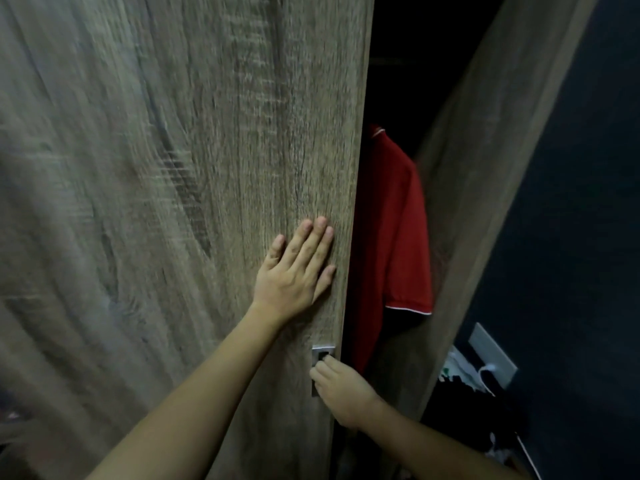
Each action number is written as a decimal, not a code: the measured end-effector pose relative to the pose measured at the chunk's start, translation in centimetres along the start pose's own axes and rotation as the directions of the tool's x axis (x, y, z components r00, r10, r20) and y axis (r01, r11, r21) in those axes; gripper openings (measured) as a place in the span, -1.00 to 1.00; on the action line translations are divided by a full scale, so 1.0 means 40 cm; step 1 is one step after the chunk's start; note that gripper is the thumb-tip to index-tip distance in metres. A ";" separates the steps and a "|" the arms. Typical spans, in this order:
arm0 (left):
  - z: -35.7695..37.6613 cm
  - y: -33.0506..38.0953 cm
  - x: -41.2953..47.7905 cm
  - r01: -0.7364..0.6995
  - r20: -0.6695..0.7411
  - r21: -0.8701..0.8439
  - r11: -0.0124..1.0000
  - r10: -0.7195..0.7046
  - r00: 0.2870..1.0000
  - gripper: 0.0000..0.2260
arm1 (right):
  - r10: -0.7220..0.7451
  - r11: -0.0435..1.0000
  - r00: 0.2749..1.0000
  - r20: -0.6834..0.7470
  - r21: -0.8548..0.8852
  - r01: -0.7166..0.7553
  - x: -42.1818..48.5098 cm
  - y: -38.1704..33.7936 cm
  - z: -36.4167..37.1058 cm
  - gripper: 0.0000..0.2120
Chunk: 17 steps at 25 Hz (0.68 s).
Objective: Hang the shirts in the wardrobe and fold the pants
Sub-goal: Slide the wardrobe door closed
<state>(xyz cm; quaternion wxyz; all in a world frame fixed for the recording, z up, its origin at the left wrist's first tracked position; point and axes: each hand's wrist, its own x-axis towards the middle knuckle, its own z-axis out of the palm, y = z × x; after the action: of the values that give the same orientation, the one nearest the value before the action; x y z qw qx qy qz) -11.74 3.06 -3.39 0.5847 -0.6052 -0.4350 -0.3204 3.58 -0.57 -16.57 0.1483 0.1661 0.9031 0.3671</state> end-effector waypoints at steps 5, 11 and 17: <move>0.022 0.136 0.068 0.019 -0.015 -0.085 0.996 -0.020 1.000 -0.41 | 0.046 0.999 0.997 0.063 0.010 -0.046 -0.101 0.044 0.077 -0.56; 0.045 0.266 0.132 0.037 0.037 -0.102 0.994 -0.033 0.999 -0.46 | 0.099 0.995 0.992 0.073 0.011 -0.100 -0.209 0.091 0.142 -0.52; 0.064 0.356 0.174 0.032 0.034 -0.117 0.993 -0.028 0.999 -0.48 | 0.122 0.992 0.984 0.133 0.001 -0.123 -0.287 0.130 0.187 -0.56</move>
<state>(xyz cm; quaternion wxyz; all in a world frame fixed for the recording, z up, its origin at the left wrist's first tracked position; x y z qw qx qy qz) 3.68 7.52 -3.56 0.5361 -0.6370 -0.4338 -0.3445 17.85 2.86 -16.32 0.1845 0.2460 0.8810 0.3596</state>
